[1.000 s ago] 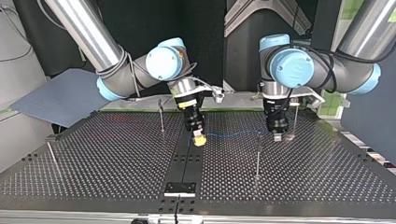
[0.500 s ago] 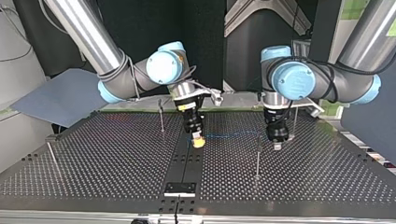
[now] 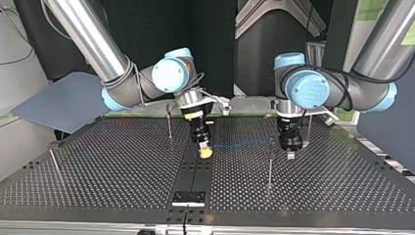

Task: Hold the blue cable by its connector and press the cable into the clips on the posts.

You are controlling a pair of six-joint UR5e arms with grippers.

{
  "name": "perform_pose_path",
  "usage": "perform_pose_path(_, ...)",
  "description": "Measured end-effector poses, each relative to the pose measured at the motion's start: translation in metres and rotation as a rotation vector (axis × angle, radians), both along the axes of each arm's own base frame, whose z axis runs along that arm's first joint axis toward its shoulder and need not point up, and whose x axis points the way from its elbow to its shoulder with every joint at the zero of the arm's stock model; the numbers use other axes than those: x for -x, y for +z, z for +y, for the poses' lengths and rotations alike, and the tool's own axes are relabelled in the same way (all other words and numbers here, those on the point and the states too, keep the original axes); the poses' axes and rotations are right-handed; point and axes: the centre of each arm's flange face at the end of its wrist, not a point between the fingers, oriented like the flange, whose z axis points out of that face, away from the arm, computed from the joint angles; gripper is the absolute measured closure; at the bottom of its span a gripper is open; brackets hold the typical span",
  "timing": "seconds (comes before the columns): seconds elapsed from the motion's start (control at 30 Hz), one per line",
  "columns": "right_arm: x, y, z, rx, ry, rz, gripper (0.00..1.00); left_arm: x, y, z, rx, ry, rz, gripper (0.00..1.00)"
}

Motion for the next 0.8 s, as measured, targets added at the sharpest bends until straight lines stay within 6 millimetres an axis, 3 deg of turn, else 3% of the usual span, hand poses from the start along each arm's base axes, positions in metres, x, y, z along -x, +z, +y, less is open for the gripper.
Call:
perform_pose_path(0.33, 0.001, -0.008, -0.02, -0.001, -0.016, 0.0, 1.0, -0.021, -0.009, 0.006, 0.001, -0.033, 0.009, 1.0)
perform_pose_path(0.8, 0.008, -0.005, -0.036, 0.006, -0.023, -0.007, 1.0, -0.029, -0.009, 0.018, 0.011, -0.04, -0.008, 1.0)
